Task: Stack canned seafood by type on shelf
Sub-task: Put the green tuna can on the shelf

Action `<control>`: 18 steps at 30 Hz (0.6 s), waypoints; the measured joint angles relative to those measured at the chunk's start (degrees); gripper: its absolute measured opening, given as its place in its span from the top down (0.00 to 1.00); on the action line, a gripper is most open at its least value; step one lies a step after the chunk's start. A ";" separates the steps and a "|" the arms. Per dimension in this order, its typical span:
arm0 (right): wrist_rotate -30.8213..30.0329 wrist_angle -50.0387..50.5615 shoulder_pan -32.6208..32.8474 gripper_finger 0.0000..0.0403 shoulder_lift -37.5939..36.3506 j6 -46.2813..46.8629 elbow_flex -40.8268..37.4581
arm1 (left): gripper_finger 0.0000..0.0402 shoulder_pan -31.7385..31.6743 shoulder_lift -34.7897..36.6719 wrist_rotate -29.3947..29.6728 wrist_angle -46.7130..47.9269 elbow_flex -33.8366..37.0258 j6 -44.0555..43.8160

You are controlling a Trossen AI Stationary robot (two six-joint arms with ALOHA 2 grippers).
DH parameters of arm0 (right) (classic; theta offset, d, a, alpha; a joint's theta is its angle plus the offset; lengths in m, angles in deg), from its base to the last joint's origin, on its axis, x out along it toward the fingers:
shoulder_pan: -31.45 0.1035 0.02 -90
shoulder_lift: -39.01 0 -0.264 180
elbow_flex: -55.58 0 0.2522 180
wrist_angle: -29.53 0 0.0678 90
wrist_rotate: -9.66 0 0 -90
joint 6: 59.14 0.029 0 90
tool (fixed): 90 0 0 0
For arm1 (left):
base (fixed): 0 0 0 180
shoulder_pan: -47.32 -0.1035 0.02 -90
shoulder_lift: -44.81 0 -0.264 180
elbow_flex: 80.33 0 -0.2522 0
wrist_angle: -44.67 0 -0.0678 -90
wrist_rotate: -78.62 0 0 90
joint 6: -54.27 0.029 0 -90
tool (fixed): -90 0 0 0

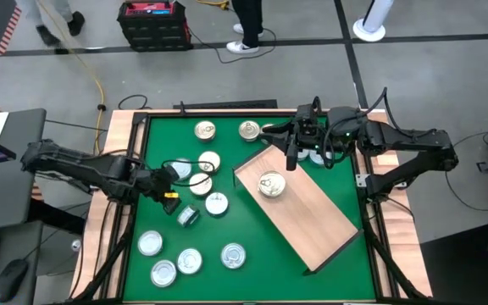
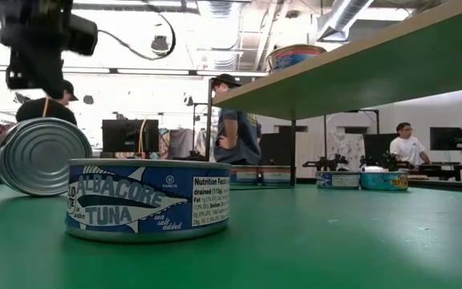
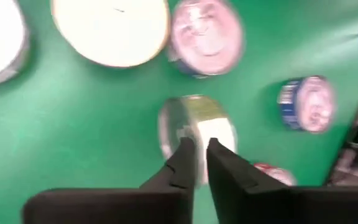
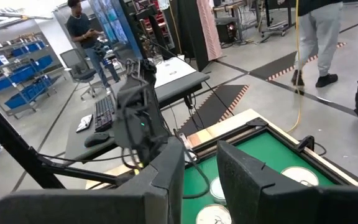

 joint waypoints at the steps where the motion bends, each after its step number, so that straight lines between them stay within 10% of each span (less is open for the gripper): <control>1: 0.00 0.00 -0.20 0.70 0.00 -0.24 0.00 | 0.85 0.63 -0.57 0.09 -0.22 -1.07 -0.37; 11: -0.12 0.28 -0.76 0.70 0.01 -1.85 0.00 | 0.36 2.22 -8.48 -3.50 -0.08 -3.39 -1.96; 18: -0.13 0.33 -1.15 0.70 0.01 -1.96 0.00 | 0.28 3.63 -17.20 -1.92 3.06 -7.53 -2.10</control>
